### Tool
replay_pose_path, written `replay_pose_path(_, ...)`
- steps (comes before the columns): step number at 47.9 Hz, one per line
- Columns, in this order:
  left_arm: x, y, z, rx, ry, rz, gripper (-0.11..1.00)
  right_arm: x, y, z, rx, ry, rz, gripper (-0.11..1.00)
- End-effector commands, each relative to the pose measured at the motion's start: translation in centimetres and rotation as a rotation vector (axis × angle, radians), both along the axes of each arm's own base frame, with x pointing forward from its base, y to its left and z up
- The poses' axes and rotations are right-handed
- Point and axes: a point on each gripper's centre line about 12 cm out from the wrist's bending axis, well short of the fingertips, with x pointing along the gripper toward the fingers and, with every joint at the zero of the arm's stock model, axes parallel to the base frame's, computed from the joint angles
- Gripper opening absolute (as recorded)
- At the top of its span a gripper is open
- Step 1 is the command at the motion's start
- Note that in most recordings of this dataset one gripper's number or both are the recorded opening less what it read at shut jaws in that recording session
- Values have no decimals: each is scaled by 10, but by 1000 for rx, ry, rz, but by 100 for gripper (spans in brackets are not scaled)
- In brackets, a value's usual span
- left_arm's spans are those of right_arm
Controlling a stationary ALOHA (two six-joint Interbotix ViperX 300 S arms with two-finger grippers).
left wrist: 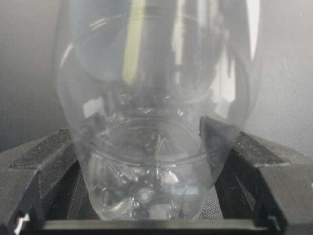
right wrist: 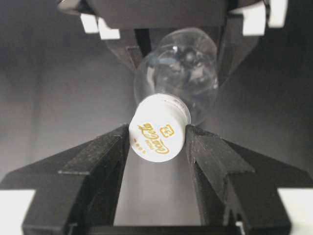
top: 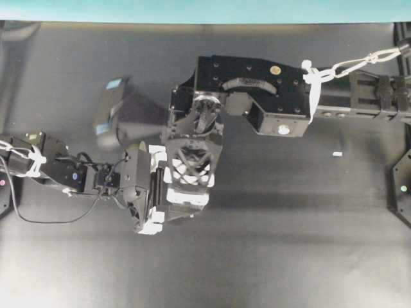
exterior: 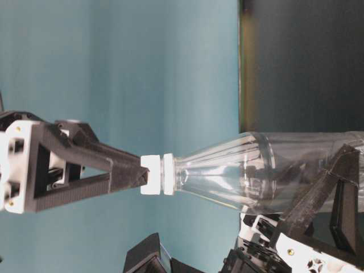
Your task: Open the bottle cap by holding the bottle with the left arm and twisting the cap with the right arm.
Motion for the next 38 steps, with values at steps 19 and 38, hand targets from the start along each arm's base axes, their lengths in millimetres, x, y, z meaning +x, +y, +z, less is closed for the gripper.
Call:
replay_pose_path(19,1,0,1,-1,-3,-1,82,0,-8,-4,-122,-85,481,37)
replay_pose_path(38,0,0,0,1,0,0,82,0,-10,-5,-146,-108,523,37)
